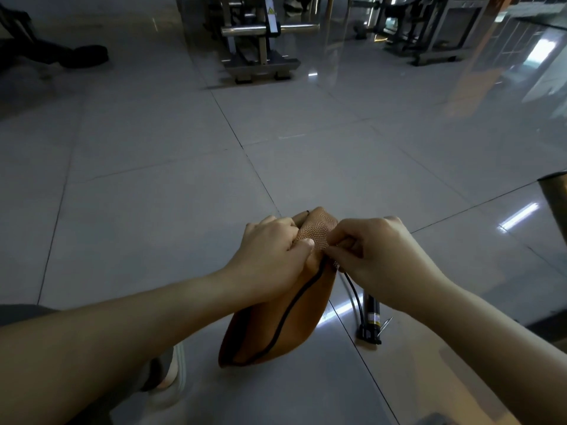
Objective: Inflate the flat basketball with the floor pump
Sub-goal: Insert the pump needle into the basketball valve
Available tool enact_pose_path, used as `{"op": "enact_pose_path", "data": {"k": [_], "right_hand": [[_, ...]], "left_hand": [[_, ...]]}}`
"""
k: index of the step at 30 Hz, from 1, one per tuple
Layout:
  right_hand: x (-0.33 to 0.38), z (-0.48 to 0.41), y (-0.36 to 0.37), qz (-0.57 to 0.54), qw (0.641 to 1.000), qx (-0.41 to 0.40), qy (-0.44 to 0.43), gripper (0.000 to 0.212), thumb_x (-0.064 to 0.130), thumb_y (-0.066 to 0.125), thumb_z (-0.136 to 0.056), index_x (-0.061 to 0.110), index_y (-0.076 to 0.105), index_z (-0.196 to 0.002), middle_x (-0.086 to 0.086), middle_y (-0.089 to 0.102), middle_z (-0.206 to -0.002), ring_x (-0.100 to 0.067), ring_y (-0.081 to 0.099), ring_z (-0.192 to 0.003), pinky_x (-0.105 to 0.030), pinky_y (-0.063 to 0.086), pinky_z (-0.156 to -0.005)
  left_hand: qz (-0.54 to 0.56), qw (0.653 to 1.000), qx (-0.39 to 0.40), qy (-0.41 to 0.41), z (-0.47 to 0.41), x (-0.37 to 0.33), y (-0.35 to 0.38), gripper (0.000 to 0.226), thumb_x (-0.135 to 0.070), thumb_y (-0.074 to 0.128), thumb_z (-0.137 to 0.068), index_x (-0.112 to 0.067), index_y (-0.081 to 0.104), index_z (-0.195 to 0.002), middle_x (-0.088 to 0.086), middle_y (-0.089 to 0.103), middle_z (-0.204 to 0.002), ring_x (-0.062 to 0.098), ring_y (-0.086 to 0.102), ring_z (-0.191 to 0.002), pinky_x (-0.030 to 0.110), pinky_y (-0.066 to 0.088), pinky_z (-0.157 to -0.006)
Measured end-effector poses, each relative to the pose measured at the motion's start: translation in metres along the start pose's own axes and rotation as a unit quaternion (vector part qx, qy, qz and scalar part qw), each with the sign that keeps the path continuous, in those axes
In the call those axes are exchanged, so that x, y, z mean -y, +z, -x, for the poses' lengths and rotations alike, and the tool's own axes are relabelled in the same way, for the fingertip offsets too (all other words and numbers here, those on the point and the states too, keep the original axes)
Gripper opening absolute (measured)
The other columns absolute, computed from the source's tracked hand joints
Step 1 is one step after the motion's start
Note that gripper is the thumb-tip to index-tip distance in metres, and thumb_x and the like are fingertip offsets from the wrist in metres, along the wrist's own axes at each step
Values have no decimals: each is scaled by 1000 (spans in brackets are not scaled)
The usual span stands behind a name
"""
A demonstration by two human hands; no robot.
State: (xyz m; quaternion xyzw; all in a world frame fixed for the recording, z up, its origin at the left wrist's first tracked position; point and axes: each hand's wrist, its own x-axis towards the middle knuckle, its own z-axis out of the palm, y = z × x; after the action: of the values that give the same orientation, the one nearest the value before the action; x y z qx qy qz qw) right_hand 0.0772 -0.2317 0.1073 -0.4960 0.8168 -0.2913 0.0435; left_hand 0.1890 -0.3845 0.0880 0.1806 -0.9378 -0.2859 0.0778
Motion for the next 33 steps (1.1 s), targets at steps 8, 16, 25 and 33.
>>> {"op": "enact_pose_path", "data": {"k": [8, 16, 25, 33], "right_hand": [[-4, 5, 11, 59, 995, -70, -46, 4, 10, 68, -87, 13, 67, -83, 2, 64, -67, -21, 61, -60, -39, 53, -58], [-10, 2, 18, 25, 998, -54, 1, 4, 9, 66, -89, 11, 67, -85, 0, 67, -67, -20, 62, -61, -37, 53, -58], [-12, 0, 22, -27, 995, -49, 79, 10, 16, 66, -91, 14, 66, -81, 1, 65, -61, -16, 63, -54, -39, 55, -57], [-5, 2, 7, 133, 991, -17, -20, 5, 9, 56, -91, 10, 61, -90, -3, 59, -70, -25, 56, -58, -42, 51, -56]], "left_hand": [[49, 998, -22, -30, 3, -9, 3, 44, -30, 48, -103, -7, 50, -66, -2, 49, -79, 15, 47, -85, 40, 32, -95], [81, 995, -46, -37, -3, -11, 9, 45, -28, 53, -100, -9, 48, -60, 1, 55, -80, 19, 52, -88, 45, 36, -96], [3, 995, -91, 45, -5, -11, 12, 43, -32, 49, -99, -24, 41, -58, -10, 45, -77, 12, 45, -88, 36, 30, -93], [-27, 990, -114, 76, -8, -8, 9, 44, -38, 48, -102, -17, 56, -64, -6, 52, -68, 8, 49, -67, 33, 36, -88]]}}
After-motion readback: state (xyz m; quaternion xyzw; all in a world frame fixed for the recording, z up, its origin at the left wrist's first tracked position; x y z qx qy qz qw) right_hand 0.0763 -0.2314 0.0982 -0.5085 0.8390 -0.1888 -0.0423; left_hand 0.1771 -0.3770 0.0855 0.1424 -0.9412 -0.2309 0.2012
